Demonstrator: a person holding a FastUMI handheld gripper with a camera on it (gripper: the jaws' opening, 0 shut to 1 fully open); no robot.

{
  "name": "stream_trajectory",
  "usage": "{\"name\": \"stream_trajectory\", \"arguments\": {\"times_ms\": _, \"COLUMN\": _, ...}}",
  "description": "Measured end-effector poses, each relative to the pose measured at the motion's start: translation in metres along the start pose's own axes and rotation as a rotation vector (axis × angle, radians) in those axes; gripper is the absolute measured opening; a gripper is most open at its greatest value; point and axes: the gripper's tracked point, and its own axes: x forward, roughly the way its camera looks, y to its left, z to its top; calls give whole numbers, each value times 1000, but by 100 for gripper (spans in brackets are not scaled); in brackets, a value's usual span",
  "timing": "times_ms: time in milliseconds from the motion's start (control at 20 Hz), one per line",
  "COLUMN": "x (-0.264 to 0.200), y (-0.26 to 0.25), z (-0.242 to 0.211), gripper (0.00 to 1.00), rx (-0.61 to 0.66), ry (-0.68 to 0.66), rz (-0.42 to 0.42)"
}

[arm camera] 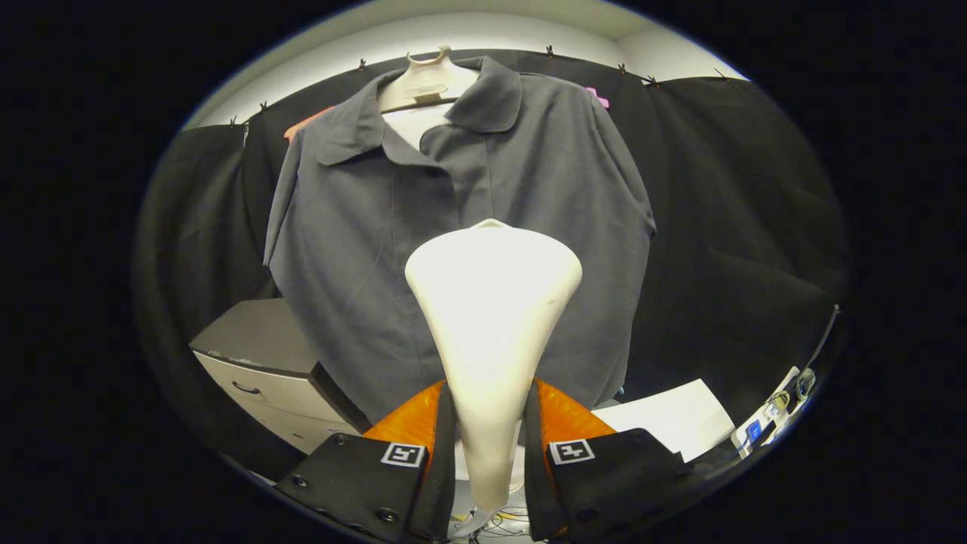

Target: Iron the clothes twice with a garment steamer, once on the left side and once on the right side.

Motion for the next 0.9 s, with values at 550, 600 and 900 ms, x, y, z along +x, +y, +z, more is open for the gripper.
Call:
{"name": "stream_trajectory", "arguments": {"times_ms": 550, "x": -4, "y": -29, "z": 120, "gripper": 46, "rx": -43, "ry": -161, "rz": -22}}
{"name": "stream_trajectory", "arguments": {"times_ms": 600, "x": -1, "y": -33, "z": 127, "gripper": 45, "rx": -42, "ry": -170, "rz": -25}}
{"name": "stream_trajectory", "arguments": {"times_ms": 900, "x": 35, "y": -57, "z": 147, "gripper": 46, "rx": -37, "ry": -176, "rz": -54}}
